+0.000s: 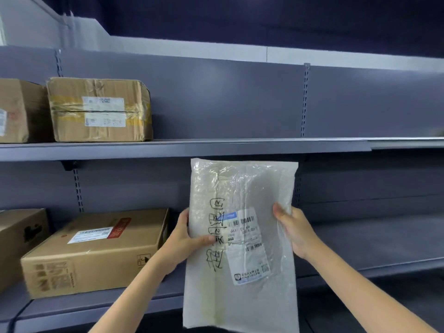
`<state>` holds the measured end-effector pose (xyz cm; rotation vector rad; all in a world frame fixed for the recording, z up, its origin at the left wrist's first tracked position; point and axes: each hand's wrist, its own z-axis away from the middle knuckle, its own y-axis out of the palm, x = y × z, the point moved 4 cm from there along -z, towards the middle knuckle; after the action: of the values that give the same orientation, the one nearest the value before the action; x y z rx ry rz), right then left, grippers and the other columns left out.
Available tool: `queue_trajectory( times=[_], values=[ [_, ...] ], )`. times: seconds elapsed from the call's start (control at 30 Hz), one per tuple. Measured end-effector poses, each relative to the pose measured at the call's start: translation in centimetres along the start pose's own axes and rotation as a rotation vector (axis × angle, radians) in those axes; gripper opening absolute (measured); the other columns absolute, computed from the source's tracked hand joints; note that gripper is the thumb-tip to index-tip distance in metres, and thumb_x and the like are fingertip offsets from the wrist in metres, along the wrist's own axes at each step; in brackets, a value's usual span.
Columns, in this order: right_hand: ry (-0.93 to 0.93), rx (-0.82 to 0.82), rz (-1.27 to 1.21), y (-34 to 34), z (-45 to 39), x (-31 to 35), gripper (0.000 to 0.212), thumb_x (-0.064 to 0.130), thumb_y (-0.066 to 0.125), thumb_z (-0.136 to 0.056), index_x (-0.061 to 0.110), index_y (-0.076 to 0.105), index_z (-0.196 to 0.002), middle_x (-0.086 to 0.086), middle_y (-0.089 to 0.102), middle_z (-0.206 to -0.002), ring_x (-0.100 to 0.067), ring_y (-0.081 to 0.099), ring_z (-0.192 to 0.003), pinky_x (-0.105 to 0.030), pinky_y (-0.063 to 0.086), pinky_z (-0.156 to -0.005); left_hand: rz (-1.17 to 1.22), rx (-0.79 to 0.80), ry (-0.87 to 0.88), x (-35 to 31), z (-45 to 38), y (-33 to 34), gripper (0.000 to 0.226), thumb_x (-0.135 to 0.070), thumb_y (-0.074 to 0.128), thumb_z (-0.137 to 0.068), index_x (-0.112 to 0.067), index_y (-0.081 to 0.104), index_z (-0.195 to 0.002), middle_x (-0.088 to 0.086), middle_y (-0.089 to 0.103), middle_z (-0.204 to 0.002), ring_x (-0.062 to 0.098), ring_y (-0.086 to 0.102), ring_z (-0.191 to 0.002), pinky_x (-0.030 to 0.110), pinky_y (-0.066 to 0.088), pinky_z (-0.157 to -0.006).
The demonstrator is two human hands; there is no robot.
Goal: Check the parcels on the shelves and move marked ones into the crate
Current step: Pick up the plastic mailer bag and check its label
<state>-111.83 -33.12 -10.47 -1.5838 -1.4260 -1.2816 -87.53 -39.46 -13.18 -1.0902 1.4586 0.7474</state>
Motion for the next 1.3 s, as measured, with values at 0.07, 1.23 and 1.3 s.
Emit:
queue_trajectory(
  times=[0.07,1.23,1.3],
  values=[
    [0.018,-0.021,-0.031,1.4,0.8,-0.4,0.035,0.033,0.055,-0.075,0.013,0.063,-0.103,-0.008,0.069,-0.105,-0.022,0.066,-0.096,-0.039,0.052,-0.088,0.14,-0.019,-0.038,0.3,1.4,-0.6,0.106,-0.034,0.095,-0.035,-0.009,0.044,-0.124,0.014,0.069,-0.107,0.031,0.07,-0.092,0.049,0.057,-0.079],
    [0.25,-0.119,-0.088,7.4,11.4,-4.9,0.013,0.002,0.06,-0.084,-0.001,0.066,-0.095,-0.019,0.071,-0.09,-0.031,0.068,-0.08,-0.039,0.055,-0.067,0.245,-0.076,-0.066,1.0,11.1,-4.6,0.067,-0.012,0.081,-0.054,-0.014,0.049,-0.114,0.012,0.068,-0.106,0.027,0.07,-0.089,0.038,0.058,-0.069],
    [0.238,-0.157,-0.138,7.3,11.6,-4.8,0.011,0.004,0.06,-0.085,0.001,0.066,-0.094,-0.016,0.071,-0.087,-0.029,0.068,-0.078,-0.036,0.056,-0.063,0.181,-0.023,-0.113,2.0,11.8,-4.3,0.068,-0.015,0.082,-0.054,-0.016,0.05,-0.114,0.008,0.068,-0.107,0.026,0.069,-0.093,0.042,0.057,-0.077]
  ],
)
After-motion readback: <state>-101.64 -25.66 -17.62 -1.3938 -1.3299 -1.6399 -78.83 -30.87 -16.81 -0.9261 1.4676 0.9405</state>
